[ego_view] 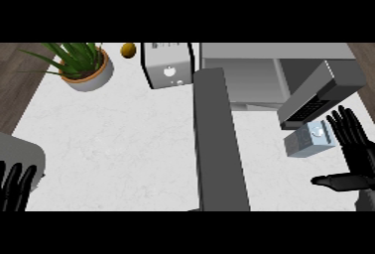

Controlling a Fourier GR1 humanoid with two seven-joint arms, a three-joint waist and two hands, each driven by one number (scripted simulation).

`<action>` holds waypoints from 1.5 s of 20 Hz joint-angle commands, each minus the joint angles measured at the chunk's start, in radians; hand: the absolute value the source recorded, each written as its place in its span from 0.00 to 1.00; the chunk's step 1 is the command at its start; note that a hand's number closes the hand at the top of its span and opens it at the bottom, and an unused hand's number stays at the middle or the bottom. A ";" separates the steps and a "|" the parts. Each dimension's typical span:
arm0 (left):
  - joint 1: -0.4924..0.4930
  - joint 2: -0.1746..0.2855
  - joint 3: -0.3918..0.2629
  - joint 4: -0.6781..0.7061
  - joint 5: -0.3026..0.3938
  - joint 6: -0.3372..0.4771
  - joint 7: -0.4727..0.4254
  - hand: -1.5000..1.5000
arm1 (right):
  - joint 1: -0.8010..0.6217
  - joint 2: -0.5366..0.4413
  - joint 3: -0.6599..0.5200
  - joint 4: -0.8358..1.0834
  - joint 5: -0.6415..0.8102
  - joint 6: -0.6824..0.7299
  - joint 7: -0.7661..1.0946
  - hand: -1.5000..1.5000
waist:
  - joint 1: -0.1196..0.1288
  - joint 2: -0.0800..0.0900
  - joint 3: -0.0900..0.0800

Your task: Pick up the milk, place it into the microwave and close the microwave

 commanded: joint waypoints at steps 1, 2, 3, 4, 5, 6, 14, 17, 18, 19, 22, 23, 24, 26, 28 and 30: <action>-0.037 -0.003 -0.002 0.027 -0.003 0.016 0.002 0.00 | -0.062 -0.047 -0.007 0.122 0.037 0.023 -0.089 0.00 | -0.001 0.000 0.000; -0.044 0.031 0.062 0.011 0.059 -0.024 0.040 0.00 | -0.046 -0.044 0.000 0.157 0.052 0.031 -0.123 0.00 | -0.001 0.001 0.000; -0.022 -0.003 -0.010 -0.072 0.013 0.021 0.095 0.00 | 0.030 0.012 0.030 -0.007 0.028 0.013 -0.060 0.00 | -0.006 -0.001 0.000; 0.001 -0.003 -0.009 0.011 0.001 -0.005 -0.016 0.00 | -0.110 -0.030 0.000 0.208 0.065 -0.010 -0.139 0.00 | 0.003 0.001 0.000; -0.021 -0.002 0.030 0.014 0.016 -0.014 0.007 0.00 | -0.114 0.011 0.021 0.136 0.047 -0.041 -0.068 0.00 | 0.000 0.000 0.000; 0.017 0.000 0.015 -0.048 0.035 -0.023 0.044 0.00 | -0.149 -0.016 0.009 0.269 0.078 -0.031 -0.157 0.00 | 0.006 0.001 0.000; 0.018 -0.003 -0.034 0.001 -0.003 0.001 -0.007 0.00 | -0.163 -0.043 -0.004 0.416 0.149 -0.199 -0.252 0.00 | 0.011 0.004 0.001; 0.009 -0.003 -0.032 -0.039 0.001 0.008 0.045 0.00 | -0.213 -0.075 -0.020 0.502 0.165 -0.244 -0.256 0.00 | 0.026 0.009 0.002; 0.001 0.016 0.024 -0.019 0.030 -0.016 0.023 0.00 | -0.189 -0.103 -0.048 0.529 0.140 -0.209 -0.297 0.00 | 0.023 0.008 0.002; -0.015 0.008 0.006 -0.047 0.018 0.002 0.049 0.00 | -0.199 -0.084 -0.024 0.548 0.168 -0.237 -0.313 0.00 | 0.026 0.010 0.003; -0.044 0.009 -0.002 -0.016 0.003 0.002 0.048 0.00 | -0.194 -0.116 -0.030 0.639 0.165 -0.172 -0.400 0.00 | 0.027 0.013 0.004; -0.013 -0.003 -0.009 -0.008 0.012 -0.005 0.020 0.00 | -0.207 -0.117 -0.025 0.652 0.156 -0.133 -0.390 0.00 | 0.022 0.008 0.003; -0.038 0.032 0.039 -0.028 0.072 -0.017 0.067 0.00 | -0.232 -0.139 -0.012 0.656 0.145 -0.044 -0.369 0.00 | 0.029 0.011 0.004; -0.050 0.000 -0.003 0.013 0.018 -0.008 0.023 0.00 | -0.231 -0.107 0.050 0.637 0.155 0.080 -0.349 0.00 | 0.028 0.011 0.004; -0.033 0.016 0.027 0.023 0.049 -0.022 0.026 0.00 | -0.207 -0.095 0.087 0.623 0.155 0.175 -0.385 0.00 | 0.026 0.008 0.004; -0.056 0.015 0.024 -0.002 0.029 0.006 0.058 0.00 | -0.241 -0.082 0.111 0.607 0.147 0.219 -0.373 0.00 | 0.022 0.008 0.005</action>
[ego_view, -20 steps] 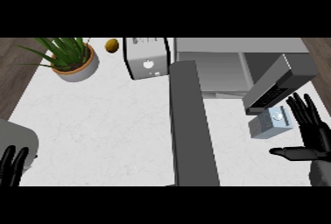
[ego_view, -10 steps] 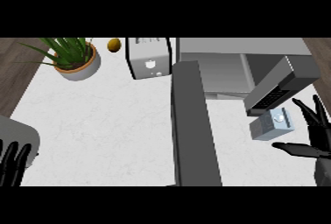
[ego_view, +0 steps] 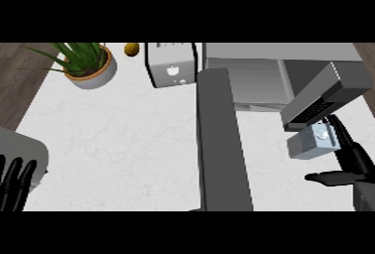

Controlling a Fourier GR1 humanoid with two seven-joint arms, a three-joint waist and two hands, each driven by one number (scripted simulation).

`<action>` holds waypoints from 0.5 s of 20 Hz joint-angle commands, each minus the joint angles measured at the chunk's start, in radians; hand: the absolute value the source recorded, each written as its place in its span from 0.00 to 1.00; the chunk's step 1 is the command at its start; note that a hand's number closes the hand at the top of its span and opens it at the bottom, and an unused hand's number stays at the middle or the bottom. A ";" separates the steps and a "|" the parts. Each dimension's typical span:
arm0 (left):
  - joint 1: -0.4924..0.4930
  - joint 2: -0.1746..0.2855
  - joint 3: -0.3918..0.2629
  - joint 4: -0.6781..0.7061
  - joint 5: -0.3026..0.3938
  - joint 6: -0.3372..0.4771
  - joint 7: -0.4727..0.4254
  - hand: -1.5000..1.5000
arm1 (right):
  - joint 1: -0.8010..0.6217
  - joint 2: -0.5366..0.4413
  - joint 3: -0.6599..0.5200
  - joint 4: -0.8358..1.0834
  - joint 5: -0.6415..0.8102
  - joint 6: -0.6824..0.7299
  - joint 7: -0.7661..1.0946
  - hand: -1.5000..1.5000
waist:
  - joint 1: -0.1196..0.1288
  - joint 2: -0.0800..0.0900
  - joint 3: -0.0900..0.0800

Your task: Pick up the milk, place it into the microwave and close the microwave

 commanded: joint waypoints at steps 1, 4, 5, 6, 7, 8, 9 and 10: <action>0.015 0.011 0.011 -0.018 0.006 -0.008 0.007 0.00 | -0.025 0.044 0.044 0.018 -0.018 0.242 -0.107 0.00 | 0.013 0.002 0.005; 0.021 -0.013 -0.022 -0.005 -0.020 0.008 -0.009 0.00 | -0.011 0.044 0.052 -0.025 -0.033 0.217 -0.140 1.00 | -0.003 -0.003 0.003; 0.004 0.019 0.036 0.040 0.018 -0.016 -0.006 0.00 | -0.021 0.039 0.046 -0.016 -0.031 0.167 -0.146 1.00 | -0.004 0.000 0.002; 0.017 0.015 0.031 0.041 0.027 -0.033 -0.028 0.00 | -0.027 0.053 0.032 -0.032 -0.024 0.055 -0.191 1.00 | -0.001 0.000 0.003; 0.010 0.009 0.023 0.006 0.030 -0.021 -0.009 0.00 | -0.014 0.025 0.013 -0.019 -0.025 0.015 -0.223 1.00 | -0.003 0.001 0.003; -0.002 0.013 0.045 0.015 0.069 -0.012 0.023 0.00 | -0.052 0.076 0.015 -0.054 -0.031 -0.071 -0.154 1.00 | -0.010 -0.003 0.001; 0.020 -0.008 0.016 0.002 0.022 -0.007 -0.003 0.00 | -0.012 0.066 0.008 -0.039 -0.027 -0.086 -0.224 1.00 | -0.008 -0.002 0.002; 0.042 0.001 0.032 0.020 0.052 -0.039 -0.027 0.00 | -0.044 0.063 0.007 -0.043 -0.044 -0.058 -0.165 1.00 | -0.007 -0.004 0.001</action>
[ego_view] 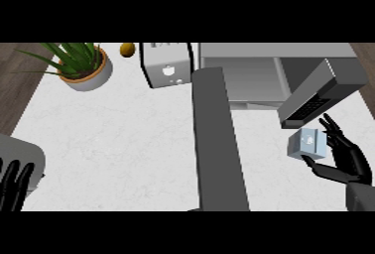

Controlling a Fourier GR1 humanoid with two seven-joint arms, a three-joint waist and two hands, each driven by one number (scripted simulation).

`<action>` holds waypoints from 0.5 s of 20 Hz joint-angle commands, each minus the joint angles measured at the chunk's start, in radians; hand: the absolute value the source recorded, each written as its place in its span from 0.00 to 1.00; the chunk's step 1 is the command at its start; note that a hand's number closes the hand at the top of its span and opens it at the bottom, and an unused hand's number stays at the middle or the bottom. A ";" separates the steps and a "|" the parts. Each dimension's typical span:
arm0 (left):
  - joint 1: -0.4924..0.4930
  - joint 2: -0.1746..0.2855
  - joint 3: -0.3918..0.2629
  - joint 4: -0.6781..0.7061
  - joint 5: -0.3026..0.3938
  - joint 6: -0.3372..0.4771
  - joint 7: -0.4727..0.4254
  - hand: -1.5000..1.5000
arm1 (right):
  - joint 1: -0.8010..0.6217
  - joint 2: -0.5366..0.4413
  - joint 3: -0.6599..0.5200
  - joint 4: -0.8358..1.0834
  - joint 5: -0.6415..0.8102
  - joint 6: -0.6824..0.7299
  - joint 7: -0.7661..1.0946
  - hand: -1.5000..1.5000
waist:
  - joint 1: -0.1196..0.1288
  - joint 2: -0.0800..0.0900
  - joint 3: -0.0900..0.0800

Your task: Pick up the milk, place it into the microwave and close the microwave

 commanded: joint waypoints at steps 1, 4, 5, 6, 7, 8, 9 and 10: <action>0.014 -0.008 -0.002 0.014 -0.021 -0.013 -0.036 0.00 | -0.064 0.036 -0.002 -0.020 -0.027 0.086 -0.112 1.00 | 0.017 -0.008 -0.005; 0.023 -0.003 -0.003 -0.036 0.020 -0.006 0.023 0.00 | -0.061 0.070 0.006 -0.022 -0.029 0.047 -0.125 1.00 | 0.018 -0.008 -0.004; 0.041 -0.011 0.000 -0.025 -0.005 -0.010 -0.009 0.00 | -0.046 0.060 -0.014 -0.037 -0.054 0.043 -0.111 1.00 | 0.011 -0.011 -0.005; 0.005 -0.001 0.017 0.040 -0.002 -0.024 -0.036 0.00 | -0.050 0.121 -0.005 -0.043 -0.049 -0.015 -0.123 1.00 | 0.008 -0.009 -0.006; 0.070 -0.011 -0.010 -0.036 0.000 -0.033 -0.016 0.00 | 0.011 0.110 -0.017 -0.070 -0.064 -0.016 -0.141 1.00 | 0.003 -0.014 -0.006; 0.019 0.001 0.020 0.002 0.028 -0.026 -0.002 0.00 | -0.032 0.100 -0.028 -0.058 -0.068 -0.056 -0.101 1.00 | 0.004 -0.011 -0.006; 0.005 -0.011 -0.014 -0.016 -0.023 -0.006 0.011 0.00 | 0.023 0.115 -0.027 -0.088 -0.072 -0.067 -0.137 1.00 | -0.004 -0.012 -0.006; 0.032 -0.016 -0.034 0.022 -0.029 -0.020 -0.035 0.00 | -0.006 0.137 -0.013 -0.072 -0.050 -0.105 -0.142 1.00 | 0.005 -0.010 -0.006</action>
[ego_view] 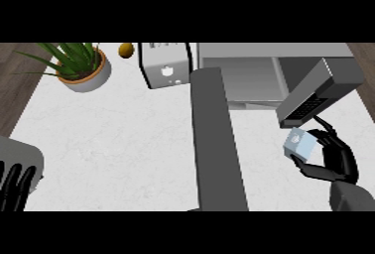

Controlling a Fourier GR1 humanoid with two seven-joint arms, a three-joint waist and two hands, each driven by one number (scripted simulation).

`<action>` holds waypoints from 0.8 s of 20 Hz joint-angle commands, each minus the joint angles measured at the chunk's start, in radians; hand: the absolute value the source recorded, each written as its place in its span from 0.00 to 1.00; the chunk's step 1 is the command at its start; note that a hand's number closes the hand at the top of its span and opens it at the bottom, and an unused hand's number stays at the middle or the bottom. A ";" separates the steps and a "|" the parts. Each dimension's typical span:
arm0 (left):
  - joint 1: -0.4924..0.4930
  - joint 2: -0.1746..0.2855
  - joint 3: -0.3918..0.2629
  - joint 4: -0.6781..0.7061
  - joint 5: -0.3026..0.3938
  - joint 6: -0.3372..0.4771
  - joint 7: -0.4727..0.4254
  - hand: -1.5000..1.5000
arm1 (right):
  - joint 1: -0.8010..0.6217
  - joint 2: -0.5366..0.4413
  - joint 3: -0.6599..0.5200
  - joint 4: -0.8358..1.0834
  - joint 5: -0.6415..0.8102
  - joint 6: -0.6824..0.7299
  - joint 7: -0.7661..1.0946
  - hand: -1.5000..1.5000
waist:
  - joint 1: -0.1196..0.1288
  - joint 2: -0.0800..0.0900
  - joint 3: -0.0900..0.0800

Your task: Pick up the milk, place it into the microwave and close the microwave

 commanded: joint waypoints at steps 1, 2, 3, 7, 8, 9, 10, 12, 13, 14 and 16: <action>-0.004 0.010 0.038 -0.008 0.045 0.001 0.026 0.00 | 0.030 0.066 0.015 -0.072 -0.008 0.010 -0.138 1.00 | 0.006 -0.008 -0.005; 0.005 0.011 0.044 0.025 0.036 -0.027 -0.025 0.00 | 0.053 0.068 0.039 -0.107 0.014 -0.007 -0.140 1.00 | 0.005 -0.009 -0.006; 0.018 -0.008 -0.011 0.018 -0.010 -0.012 -0.011 0.00 | 0.008 0.067 0.035 -0.086 0.004 0.007 -0.111 1.00 | 0.010 -0.007 -0.005; 0.007 0.002 0.045 0.036 0.022 -0.021 -0.016 0.00 | 0.114 0.112 0.099 -0.355 -0.041 0.047 0.069 1.00 | -0.008 -0.013 -0.007; 0.070 0.000 0.040 0.025 0.031 -0.069 -0.061 0.00 | 0.097 0.148 0.109 -0.306 -0.033 0.036 0.021 1.00 | 0.006 -0.011 -0.006; 0.018 0.021 0.086 0.033 0.082 -0.047 -0.015 0.00 | 0.115 0.157 0.122 -0.376 -0.044 0.035 0.051 1.00 | -0.001 -0.011 -0.007; 0.116 -0.008 0.035 -0.096 0.075 -0.051 0.014 0.00 | 0.113 0.136 0.119 -0.410 -0.060 0.050 0.095 1.00 | 0.006 -0.012 -0.006; 0.030 -0.008 0.027 -0.049 0.047 -0.009 0.048 0.00 | 0.154 0.138 0.153 -0.582 -0.041 -0.019 0.181 1.00 | -0.004 -0.012 -0.007; 0.024 -0.008 0.045 0.000 0.056 -0.024 0.011 0.00 | 0.179 0.182 0.180 -0.579 -0.002 -0.076 0.156 1.00 | 0.002 -0.010 -0.006; 0.007 0.001 0.073 0.034 0.058 -0.040 -0.003 0.00 | 0.177 0.196 0.192 -0.658 -0.018 -0.084 0.231 1.00 | 0.000 -0.010 -0.007; -0.005 0.017 0.095 0.037 0.077 -0.052 -0.004 0.00 | 0.086 0.184 0.190 -0.682 -0.003 -0.141 0.348 1.00 | 0.004 -0.010 -0.007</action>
